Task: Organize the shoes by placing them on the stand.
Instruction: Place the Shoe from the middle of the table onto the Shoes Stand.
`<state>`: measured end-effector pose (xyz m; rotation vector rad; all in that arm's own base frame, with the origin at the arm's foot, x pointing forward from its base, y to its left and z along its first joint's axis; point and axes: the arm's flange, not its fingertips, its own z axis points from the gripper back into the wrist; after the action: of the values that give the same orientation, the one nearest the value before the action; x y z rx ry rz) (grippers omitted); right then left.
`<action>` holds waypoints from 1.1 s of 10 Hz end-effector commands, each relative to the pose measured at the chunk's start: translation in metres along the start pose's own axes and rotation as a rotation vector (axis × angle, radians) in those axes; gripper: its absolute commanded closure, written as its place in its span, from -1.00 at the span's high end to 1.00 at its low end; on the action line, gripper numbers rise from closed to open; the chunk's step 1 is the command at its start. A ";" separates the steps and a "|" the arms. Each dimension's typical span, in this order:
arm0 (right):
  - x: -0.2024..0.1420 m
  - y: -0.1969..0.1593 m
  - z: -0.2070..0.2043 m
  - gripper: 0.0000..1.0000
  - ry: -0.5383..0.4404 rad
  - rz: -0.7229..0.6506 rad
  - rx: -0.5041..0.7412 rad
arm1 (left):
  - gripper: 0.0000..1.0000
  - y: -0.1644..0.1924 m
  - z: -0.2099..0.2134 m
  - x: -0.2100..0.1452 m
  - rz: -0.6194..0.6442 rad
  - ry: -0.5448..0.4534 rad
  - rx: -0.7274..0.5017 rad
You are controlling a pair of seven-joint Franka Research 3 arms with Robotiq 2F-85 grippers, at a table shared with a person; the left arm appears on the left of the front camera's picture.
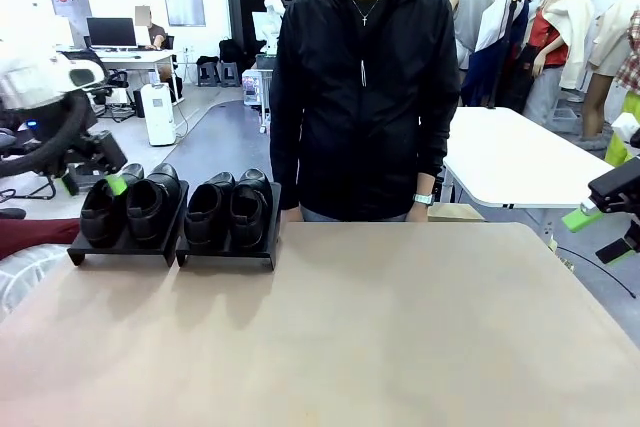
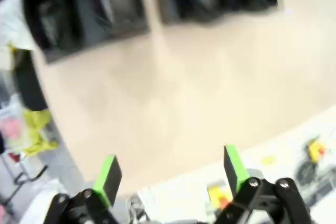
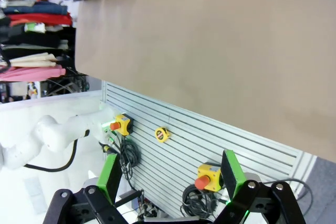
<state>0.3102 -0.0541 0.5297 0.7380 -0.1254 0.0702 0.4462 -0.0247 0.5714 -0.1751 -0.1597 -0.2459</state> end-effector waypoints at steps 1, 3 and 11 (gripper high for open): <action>0.002 0.003 0.003 1.00 -0.008 0.010 0.032 | 1.00 -0.002 0.005 -0.062 -0.196 0.001 -0.170; 0.002 0.003 0.003 1.00 -0.008 0.010 0.032 | 1.00 0.015 0.004 -0.107 -0.160 -0.145 -0.337; 0.002 0.003 0.003 1.00 -0.008 0.010 0.032 | 1.00 0.056 -0.017 -0.134 -0.036 -0.183 -0.492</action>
<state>0.3100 -0.0543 0.5299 0.7377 -0.1258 0.0696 0.3373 0.0488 0.5217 -0.6996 -0.2839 -0.2778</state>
